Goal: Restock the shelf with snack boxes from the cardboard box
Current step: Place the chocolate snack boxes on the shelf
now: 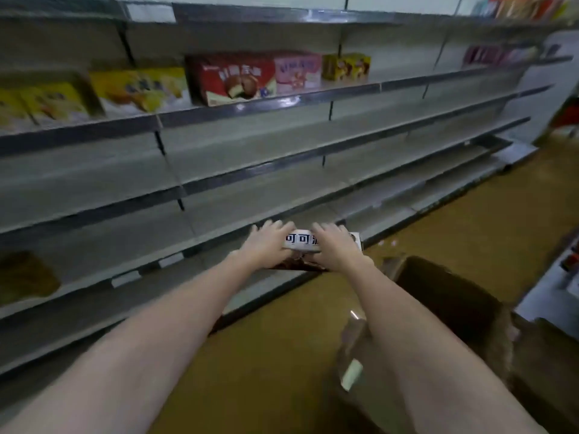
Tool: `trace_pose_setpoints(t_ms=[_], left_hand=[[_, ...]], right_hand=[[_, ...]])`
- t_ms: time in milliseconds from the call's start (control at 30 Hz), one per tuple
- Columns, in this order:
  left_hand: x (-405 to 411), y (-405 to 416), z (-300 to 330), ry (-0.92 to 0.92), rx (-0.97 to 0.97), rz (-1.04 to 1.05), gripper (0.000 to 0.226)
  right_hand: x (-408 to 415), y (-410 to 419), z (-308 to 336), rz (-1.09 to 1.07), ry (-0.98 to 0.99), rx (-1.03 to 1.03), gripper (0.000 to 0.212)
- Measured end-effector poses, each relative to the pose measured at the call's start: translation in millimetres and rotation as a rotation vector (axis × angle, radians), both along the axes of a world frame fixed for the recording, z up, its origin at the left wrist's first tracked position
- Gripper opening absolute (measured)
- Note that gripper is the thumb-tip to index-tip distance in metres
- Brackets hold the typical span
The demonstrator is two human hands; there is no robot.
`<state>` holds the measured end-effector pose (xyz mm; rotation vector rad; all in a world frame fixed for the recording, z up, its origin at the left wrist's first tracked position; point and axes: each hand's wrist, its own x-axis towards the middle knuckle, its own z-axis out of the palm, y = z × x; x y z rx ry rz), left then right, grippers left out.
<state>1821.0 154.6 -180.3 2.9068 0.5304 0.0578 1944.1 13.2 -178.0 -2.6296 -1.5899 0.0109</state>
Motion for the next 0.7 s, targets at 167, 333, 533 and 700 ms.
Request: trace_pose_setpoints(t_ms=[167,333,533,700], left_hand=[[-140,97,32,-0.081,-0.023,0.219,0.055],[-310,193,61,-0.141,-0.003,0.439,0.066],[-495,272,97,-0.204,0.076,0.678,0.064],[-608,316,132,-0.210,0.203,0.845,0.061]], right_hand=[[-111,124,32,0.127,-0.018,0.003,0.076],[-242,248,68,0.239,-0.012,-0.024,0.095],[-409,364,104,0.495,-0.131,0.105,0.079],[-519,440,134,0.652,-0.100,0.209,0.079]])
